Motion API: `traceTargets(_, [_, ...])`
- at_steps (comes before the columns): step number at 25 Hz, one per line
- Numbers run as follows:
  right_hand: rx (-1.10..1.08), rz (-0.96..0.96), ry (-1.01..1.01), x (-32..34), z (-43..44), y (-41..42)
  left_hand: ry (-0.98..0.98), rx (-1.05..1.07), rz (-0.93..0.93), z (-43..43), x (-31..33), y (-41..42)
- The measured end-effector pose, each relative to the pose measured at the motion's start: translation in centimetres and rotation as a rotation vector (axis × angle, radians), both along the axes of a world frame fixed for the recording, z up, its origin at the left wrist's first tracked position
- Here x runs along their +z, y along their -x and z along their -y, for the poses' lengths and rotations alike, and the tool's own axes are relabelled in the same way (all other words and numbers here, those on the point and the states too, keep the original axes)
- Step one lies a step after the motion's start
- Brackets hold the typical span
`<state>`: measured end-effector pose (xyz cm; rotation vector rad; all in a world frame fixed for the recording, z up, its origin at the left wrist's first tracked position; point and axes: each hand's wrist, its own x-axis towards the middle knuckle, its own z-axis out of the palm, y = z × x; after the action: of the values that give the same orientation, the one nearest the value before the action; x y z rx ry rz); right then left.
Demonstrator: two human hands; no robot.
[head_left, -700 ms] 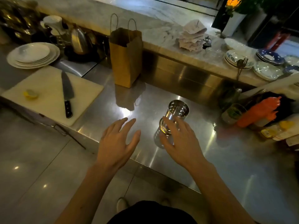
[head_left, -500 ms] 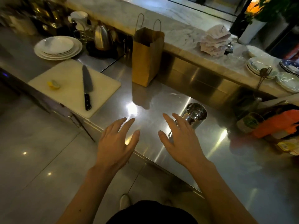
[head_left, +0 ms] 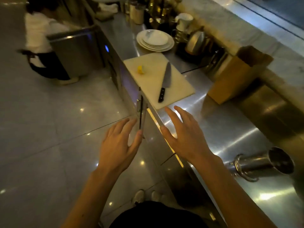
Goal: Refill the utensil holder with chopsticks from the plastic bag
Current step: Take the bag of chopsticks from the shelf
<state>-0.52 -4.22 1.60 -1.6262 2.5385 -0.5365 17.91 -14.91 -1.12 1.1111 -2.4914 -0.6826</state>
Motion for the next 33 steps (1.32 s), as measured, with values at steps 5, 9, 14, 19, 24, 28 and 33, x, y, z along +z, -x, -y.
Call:
traceTargets(5, [0.378,0.079,-0.026,-0.4,5.8,-3.6,-0.022,0.375,-0.020,-2.1,0.2,-5.5])
traceTargets(9, [0.702,0.118,-0.022,-0.8,7.8,-7.1,0.011,0.699,0.089,-6.5,0.8,-9.2])
traceTargets(14, [1.060,0.140,-0.015,-1.4,6.6,-13.5,-0.003,1.052,0.203,-14.7,1.5,-13.1])
traceTargets(19, [1.412,0.171,-0.019,-0.9,1.1,-21.9,0.021,1.401,0.190,-25.5,2.6,-16.6])
traceTargets(24, [1.650,0.174,-0.005,0.4,-7.0,-28.8,0.056,1.655,0.171,-36.2,2.9,-20.1])
traceTargets(28, [1.748,0.161,0.020,0.6,-14.6,-34.5,0.092,1.775,0.174,-45.0,2.9,-24.0])
traceTargets(33, [1.814,0.149,0.034,0.9,-26.6,-42.8,0.105,1.856,0.148,-56.8,3.4,-30.0])
